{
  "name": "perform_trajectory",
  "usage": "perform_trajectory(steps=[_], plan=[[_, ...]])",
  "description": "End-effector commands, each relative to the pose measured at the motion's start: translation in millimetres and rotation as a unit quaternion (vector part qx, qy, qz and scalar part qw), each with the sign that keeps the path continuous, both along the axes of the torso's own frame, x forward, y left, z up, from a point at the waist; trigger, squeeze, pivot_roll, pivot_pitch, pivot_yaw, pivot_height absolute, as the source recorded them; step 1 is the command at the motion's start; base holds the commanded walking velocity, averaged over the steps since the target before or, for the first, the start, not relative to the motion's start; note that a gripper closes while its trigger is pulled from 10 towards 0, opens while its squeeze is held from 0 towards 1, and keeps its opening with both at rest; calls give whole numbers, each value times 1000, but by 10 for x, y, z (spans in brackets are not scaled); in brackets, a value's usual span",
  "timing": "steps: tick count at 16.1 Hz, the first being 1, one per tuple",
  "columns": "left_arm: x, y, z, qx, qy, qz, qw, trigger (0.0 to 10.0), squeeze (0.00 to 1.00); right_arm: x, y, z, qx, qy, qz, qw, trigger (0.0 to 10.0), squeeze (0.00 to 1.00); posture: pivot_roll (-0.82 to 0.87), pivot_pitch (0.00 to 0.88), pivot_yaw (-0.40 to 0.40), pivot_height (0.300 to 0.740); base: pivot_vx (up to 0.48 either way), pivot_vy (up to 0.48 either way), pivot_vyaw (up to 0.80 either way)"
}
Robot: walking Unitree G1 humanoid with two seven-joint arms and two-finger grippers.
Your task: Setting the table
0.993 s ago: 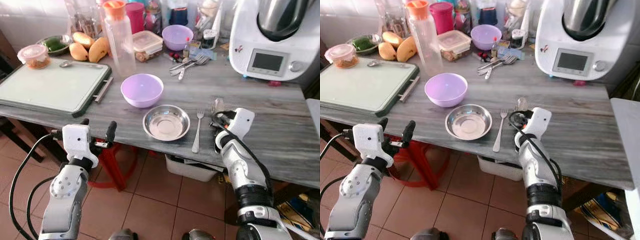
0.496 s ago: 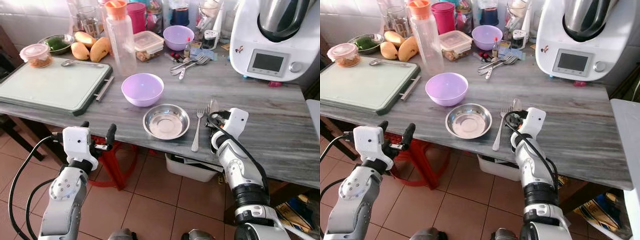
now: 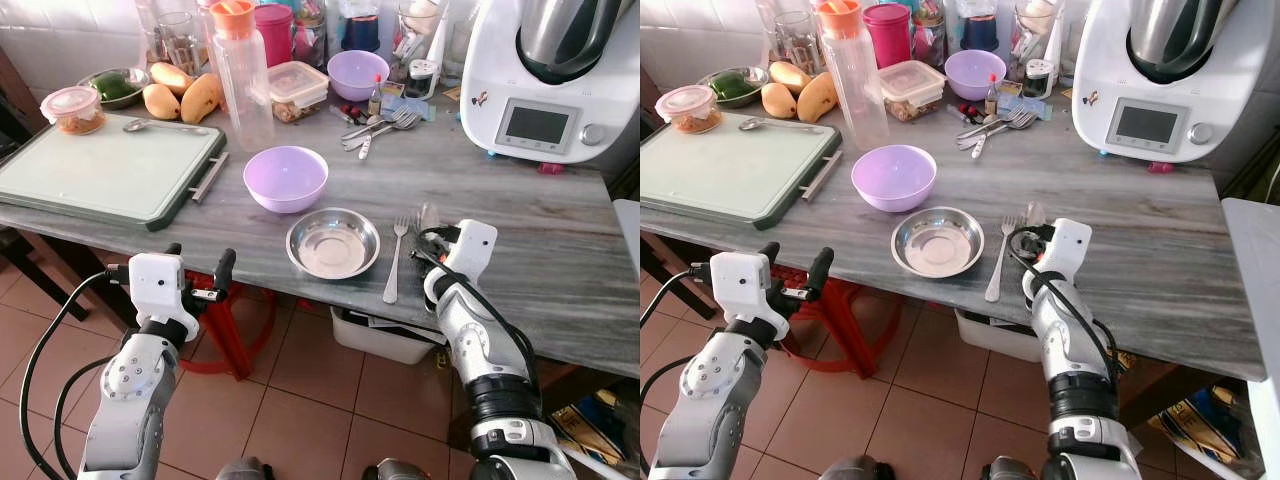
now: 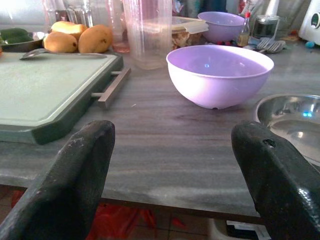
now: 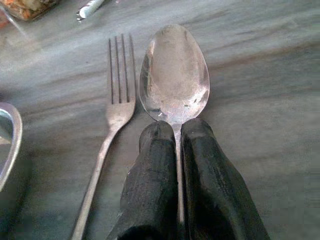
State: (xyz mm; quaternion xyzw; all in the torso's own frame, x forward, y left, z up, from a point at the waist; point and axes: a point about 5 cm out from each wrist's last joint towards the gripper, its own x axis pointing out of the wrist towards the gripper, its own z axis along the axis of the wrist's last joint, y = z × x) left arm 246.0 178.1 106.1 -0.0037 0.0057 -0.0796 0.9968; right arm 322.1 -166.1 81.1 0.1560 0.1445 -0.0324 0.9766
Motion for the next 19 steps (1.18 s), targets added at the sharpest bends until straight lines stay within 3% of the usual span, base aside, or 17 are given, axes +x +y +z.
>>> perform_trajectory(steps=[1,9,10,11,19], plan=[[20,-22,55,3,-8,-6,1000,10000,0,-35,-35,-52,-10,16,-4,1000,10000,0,20,28,25,740,0,0,0],[34,-39,55,5,-9,-7,1000,10000,0,-40,16,-84,-11,25,12,1000,10000,0,19,29,25,740,0,0,0],[35,-40,55,5,-9,-6,1000,10000,0,-39,16,-86,-10,25,10,1000,10000,804,21,28,25,740,0,0,0],[35,-40,56,5,-9,-5,1000,10000,0,-38,16,-87,-13,26,10,1000,10000,1000,21,28,25,740,0,0,0],[49,-51,60,4,-11,-5,1000,10000,0,-29,2,-52,-16,17,6,1000,10000,1000,20,27,24,740,0,0,0]])
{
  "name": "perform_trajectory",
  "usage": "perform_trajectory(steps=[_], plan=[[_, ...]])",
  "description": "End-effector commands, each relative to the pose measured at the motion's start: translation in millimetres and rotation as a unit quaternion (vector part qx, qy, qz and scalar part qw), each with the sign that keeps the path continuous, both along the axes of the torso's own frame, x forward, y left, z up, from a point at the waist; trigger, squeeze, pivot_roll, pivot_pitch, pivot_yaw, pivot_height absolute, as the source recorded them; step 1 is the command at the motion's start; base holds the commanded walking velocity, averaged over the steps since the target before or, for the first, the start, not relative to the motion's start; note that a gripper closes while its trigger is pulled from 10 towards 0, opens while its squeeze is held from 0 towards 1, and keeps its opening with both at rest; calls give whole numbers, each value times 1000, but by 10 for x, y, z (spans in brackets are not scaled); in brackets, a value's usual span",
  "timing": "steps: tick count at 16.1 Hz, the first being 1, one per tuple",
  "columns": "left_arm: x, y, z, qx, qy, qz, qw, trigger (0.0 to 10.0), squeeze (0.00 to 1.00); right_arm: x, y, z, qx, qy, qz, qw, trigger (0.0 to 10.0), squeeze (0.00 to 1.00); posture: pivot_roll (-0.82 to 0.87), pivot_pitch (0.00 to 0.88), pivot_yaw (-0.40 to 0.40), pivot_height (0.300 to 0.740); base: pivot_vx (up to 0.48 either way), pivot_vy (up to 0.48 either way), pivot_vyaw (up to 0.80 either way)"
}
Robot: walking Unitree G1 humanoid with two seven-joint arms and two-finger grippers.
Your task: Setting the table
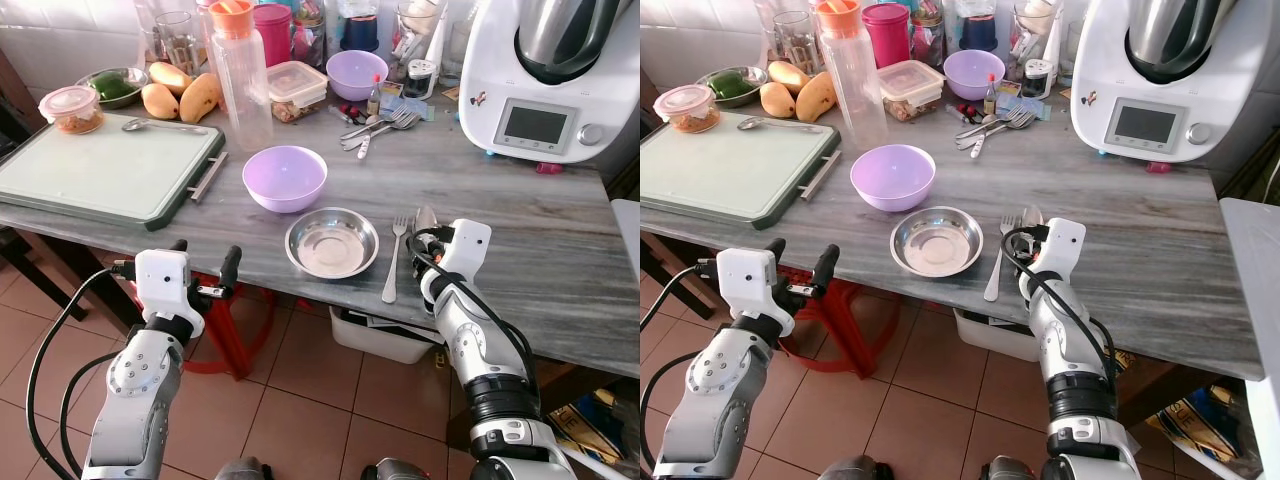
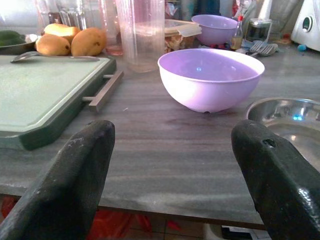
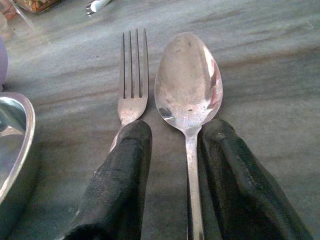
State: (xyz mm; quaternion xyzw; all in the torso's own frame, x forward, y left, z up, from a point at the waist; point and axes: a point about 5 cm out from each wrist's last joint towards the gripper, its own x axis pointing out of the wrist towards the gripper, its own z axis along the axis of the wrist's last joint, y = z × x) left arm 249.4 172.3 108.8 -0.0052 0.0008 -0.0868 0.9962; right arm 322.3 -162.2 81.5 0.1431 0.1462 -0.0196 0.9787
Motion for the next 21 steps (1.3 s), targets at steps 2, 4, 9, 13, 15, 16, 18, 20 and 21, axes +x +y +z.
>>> perform_trajectory(steps=[2,4,9,13,15,16,18,20,21], plan=[[18,8,31,6,-6,3,1000,10000,0,-6,-32,33,-15,-5,-7,1000,10000,1000,18,25,25,740,0,0,0],[26,3,33,6,-7,2,1000,10000,0,22,-28,125,-16,-27,-8,999,10000,1000,18,23,26,740,0,0,0],[45,-1,32,6,-8,3,1000,10000,0,60,-7,281,-22,-73,-2,997,10000,1000,12,16,26,740,0,0,0],[41,-28,-12,-10,2,8,1000,10000,0,17,-74,447,-64,-133,-15,989,10000,1000,3,0,16,740,0,0,0],[91,-51,-75,-6,25,39,999,10000,0,-129,-174,515,-84,-162,-20,983,10000,1000,-9,0,16,740,0,0,0],[109,-56,-87,-3,27,46,999,10000,0,-171,-194,521,-93,-167,-19,981,10000,1000,-16,0,19,740,0,0,0],[171,-106,-78,-7,23,46,999,10000,0,-273,-228,545,-125,-182,-14,975,10000,1000,-30,0,25,740,0,0,0],[210,-138,-77,-9,20,41,999,10000,0,-328,-225,528,-128,-178,-15,976,10000,1000,-43,0,27,740,0,0,0],[226,-146,-79,-8,20,42,999,10000,0,-355,-212,497,-112,-164,-16,980,10000,1000,-46,0,28,740,0,0,0]])
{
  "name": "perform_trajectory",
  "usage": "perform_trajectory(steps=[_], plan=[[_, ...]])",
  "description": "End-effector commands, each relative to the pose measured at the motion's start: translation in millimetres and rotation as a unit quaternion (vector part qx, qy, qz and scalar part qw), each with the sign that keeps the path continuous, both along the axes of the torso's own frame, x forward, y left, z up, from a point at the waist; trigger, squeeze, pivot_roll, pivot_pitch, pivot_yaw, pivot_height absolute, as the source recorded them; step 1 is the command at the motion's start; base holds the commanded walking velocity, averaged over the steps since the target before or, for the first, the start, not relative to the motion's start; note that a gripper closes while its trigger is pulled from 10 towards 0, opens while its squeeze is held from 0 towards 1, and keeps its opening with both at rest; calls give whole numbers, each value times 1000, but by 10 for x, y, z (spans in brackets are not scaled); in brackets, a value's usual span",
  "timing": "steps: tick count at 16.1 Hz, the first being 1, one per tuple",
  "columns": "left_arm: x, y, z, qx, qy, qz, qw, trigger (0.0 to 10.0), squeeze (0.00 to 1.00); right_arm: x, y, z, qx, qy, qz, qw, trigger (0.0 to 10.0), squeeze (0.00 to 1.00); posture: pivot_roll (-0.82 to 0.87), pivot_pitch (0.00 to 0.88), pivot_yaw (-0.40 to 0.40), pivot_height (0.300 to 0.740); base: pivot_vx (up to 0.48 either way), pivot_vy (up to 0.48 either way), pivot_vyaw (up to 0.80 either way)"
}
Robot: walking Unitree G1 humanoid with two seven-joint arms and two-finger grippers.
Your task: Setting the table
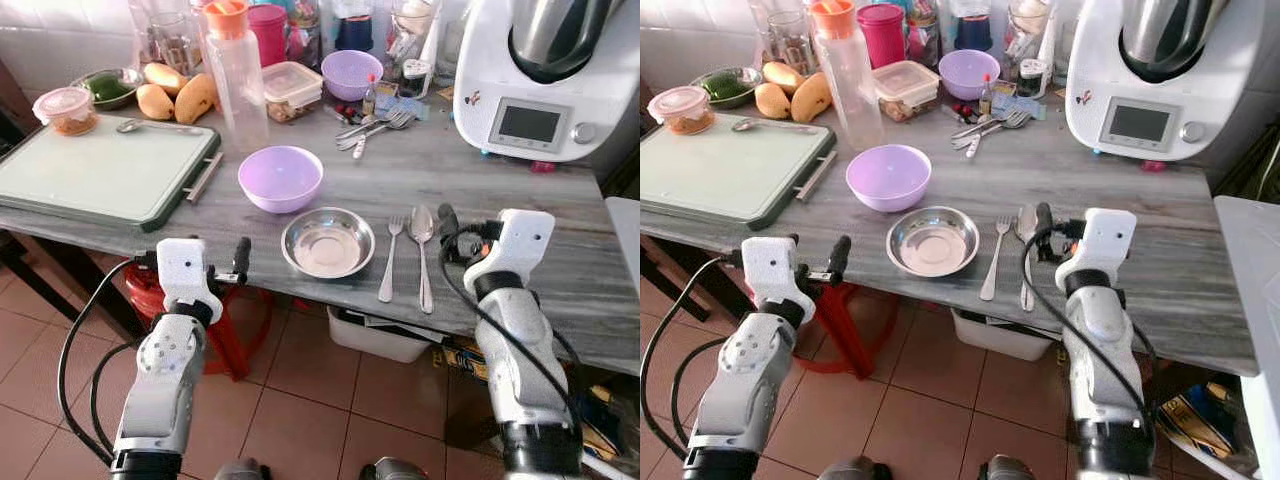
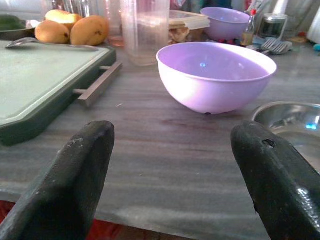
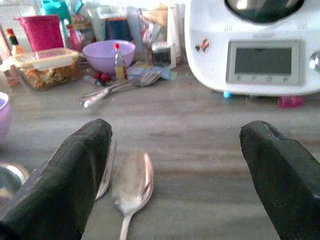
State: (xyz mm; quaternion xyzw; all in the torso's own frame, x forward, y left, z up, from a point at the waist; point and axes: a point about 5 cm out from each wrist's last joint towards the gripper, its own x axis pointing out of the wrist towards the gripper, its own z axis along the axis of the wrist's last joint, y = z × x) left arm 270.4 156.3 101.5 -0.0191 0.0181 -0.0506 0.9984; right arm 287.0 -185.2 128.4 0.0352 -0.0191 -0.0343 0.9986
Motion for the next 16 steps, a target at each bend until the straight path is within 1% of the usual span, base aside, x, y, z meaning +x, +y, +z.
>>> perform_trajectory(steps=[1,2,3,4,5,6,7,10,12,15,16], plan=[[27,9,-7,6,1,6,1000,10000,0,-29,26,-34,26,20,-1,999,10000,1000,-47,0,27,740,0,0,0],[37,6,-8,5,0,7,1000,10000,0,-72,45,-194,55,67,-8,996,10000,812,-46,0,27,740,0,0,0],[40,6,-8,6,0,6,1000,10000,0,-94,54,-244,66,78,-10,995,10000,639,-46,0,27,740,0,0,0],[42,11,-6,6,-1,8,1000,10000,0,-129,73,-368,47,120,-5,992,10000,267,-41,0,24,740,0,0,0],[36,15,-1,6,-2,7,1000,10000,0,-163,61,-432,58,137,-16,989,10000,90,-34,0,21,740,0,0,0],[30,24,-2,6,-3,8,1000,10000,0,-183,42,-451,46,146,-25,988,10000,63,-34,0,21,740,0,0,0],[19,38,-5,6,-2,10,1000,10000,0,-206,35,-451,32,152,-28,987,10000,0,-32,0,19,740,0,0,0],[11,38,-3,5,-2,7,1000,10000,0,-252,34,-472,26,163,-36,986,10000,0,-30,0,21,740,0,0,0],[5,48,3,6,-2,5,1000,10000,0,-362,3,-499,-8,175,-45,983,10000,0,-30,0,22,740,0,0,0],[-1,66,-2,8,0,4,1000,10000,0,-476,-13,-529,-38,189,-45,980,10000,0,-35,0,24,740,0,0,0],[-3,58,-9,8,1,4,1000,10000,0,-502,-12,-561,-47,206,-50,976,10000,0,-36,0,25,740,0,0,0]])
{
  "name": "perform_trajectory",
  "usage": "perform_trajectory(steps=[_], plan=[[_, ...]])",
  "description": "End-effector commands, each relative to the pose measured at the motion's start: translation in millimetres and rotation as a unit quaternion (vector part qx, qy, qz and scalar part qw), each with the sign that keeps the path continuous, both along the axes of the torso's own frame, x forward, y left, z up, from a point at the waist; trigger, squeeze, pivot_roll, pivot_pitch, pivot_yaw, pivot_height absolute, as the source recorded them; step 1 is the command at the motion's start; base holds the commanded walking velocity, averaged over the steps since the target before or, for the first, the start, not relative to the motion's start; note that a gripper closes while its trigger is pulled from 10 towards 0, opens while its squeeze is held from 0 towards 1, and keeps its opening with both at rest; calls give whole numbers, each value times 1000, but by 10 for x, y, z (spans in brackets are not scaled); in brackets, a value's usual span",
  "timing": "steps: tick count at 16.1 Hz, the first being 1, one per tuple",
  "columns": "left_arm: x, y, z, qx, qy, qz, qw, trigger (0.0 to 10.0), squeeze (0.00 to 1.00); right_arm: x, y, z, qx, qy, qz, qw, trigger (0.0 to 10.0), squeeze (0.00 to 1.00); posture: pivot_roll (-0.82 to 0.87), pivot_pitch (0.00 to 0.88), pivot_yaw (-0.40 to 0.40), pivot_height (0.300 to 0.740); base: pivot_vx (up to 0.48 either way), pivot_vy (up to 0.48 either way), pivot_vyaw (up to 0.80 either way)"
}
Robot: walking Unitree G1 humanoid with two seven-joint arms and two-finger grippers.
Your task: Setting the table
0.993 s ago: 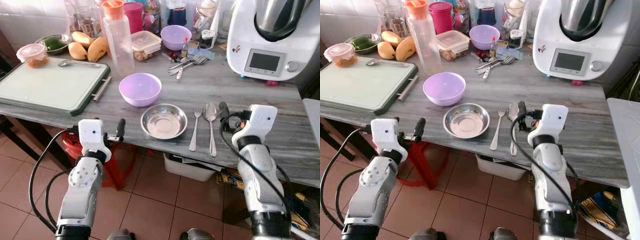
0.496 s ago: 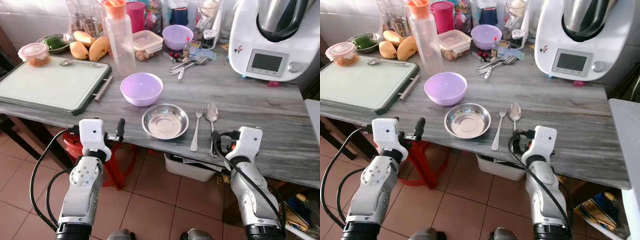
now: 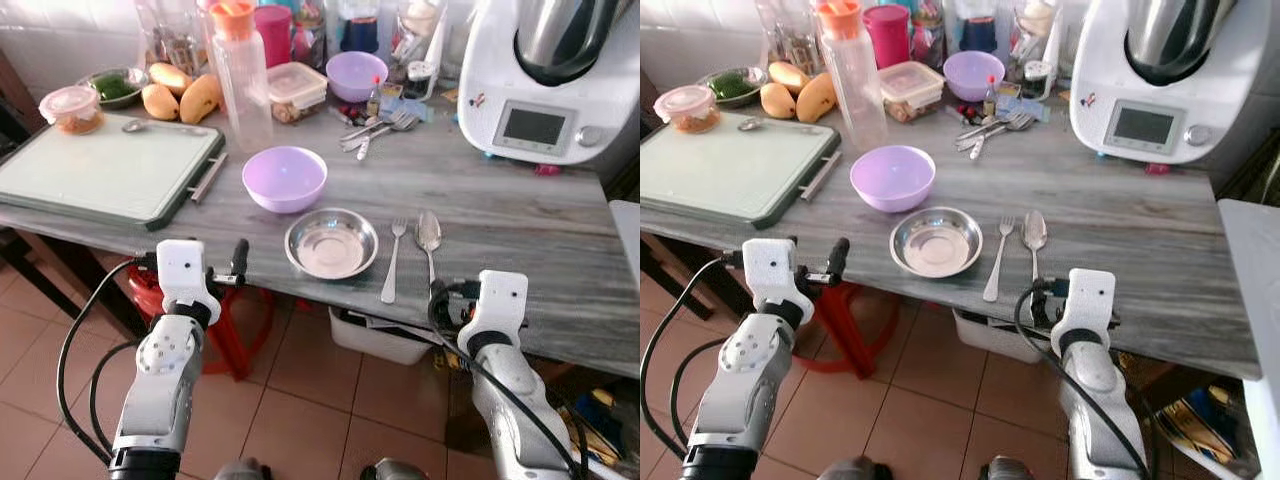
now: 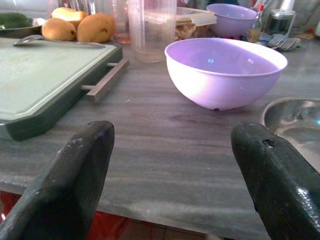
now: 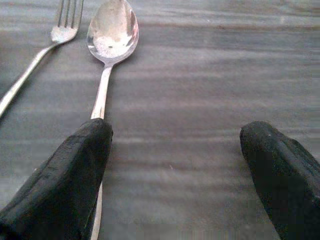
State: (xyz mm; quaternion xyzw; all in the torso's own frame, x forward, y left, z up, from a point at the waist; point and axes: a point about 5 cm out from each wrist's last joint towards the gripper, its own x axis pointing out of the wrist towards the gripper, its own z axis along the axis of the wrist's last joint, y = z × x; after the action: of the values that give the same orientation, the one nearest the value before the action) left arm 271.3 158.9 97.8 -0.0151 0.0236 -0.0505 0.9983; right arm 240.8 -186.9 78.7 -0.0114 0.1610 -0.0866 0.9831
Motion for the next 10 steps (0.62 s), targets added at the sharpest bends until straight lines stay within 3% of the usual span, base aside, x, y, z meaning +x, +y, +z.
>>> perform_trajectory(steps=[1,10], plan=[[-11,8,30,2,-4,0,1000,10000,0,-1,31,-24,-11,11,3,1000,10000,0,-36,0,27,740,0,0,0],[-28,41,33,6,-4,4,1000,10000,0,271,-142,-14,20,9,-39,999,10000,0,-22,0,28,740,0,0,0]])
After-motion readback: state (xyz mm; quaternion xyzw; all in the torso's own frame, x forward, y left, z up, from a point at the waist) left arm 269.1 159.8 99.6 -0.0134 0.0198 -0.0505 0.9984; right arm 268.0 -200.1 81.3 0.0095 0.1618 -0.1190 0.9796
